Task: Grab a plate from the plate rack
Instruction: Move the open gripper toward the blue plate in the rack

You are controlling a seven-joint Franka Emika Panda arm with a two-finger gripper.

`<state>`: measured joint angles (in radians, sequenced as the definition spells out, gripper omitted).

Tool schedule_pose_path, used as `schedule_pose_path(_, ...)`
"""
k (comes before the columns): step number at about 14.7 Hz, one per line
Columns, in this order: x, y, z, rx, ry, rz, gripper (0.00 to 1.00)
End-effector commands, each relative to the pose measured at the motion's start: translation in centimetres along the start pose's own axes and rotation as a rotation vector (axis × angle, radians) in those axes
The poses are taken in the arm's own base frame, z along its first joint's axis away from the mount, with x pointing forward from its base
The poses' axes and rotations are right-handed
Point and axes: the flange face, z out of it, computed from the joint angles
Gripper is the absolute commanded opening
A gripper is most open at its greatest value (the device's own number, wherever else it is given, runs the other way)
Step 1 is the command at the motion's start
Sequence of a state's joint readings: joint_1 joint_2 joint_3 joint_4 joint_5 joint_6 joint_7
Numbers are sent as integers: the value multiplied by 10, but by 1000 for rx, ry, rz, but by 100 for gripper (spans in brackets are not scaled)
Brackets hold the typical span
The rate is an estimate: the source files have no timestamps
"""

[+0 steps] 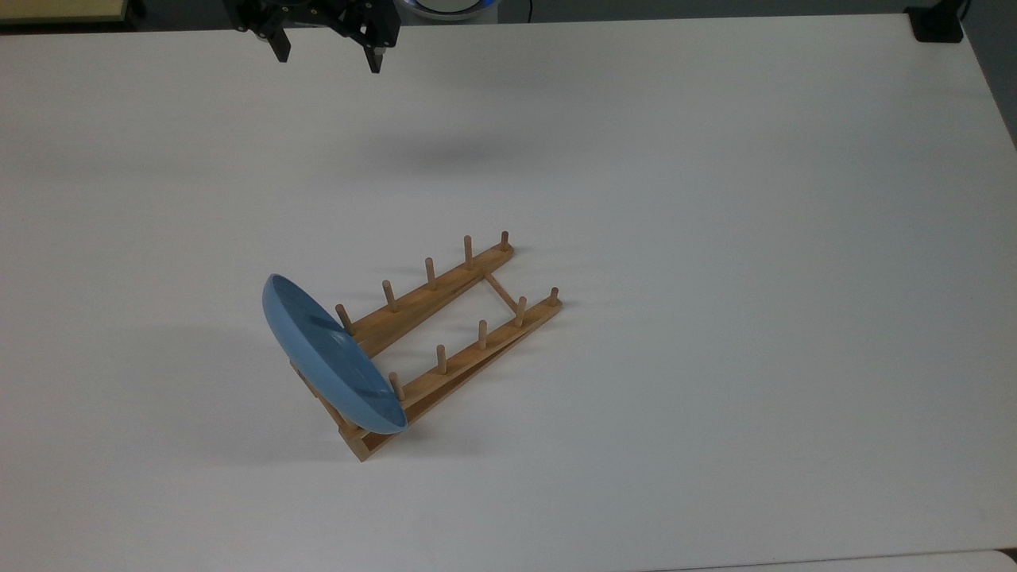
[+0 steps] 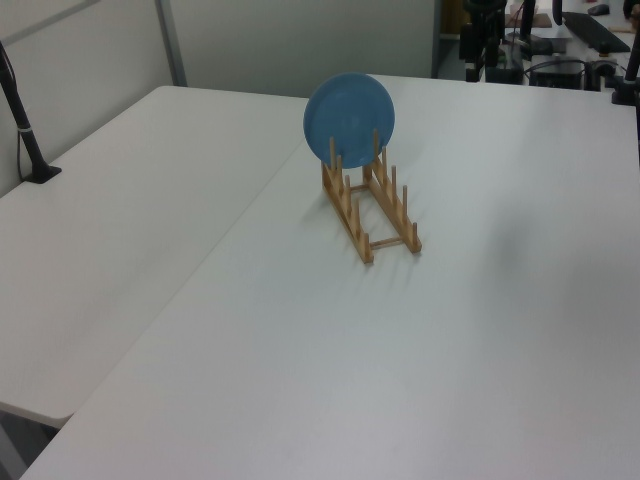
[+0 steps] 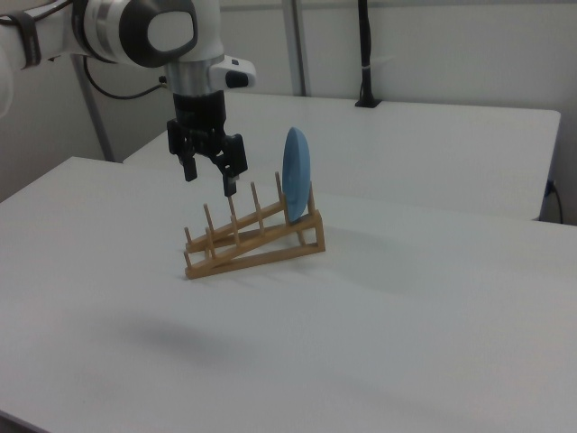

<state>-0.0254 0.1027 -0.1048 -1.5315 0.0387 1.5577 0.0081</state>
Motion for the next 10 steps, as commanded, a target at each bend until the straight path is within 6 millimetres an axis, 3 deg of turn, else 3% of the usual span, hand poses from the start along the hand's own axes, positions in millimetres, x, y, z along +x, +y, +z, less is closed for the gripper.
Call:
schedule_pose_path(1,-9,-1,-4,26,1,-28,100)
schedule_pose_path(6,-10,-2,-4,26,-6,-33,100)
schedule_pose_path(10,3,-3,-8,-31,81,-82,100)
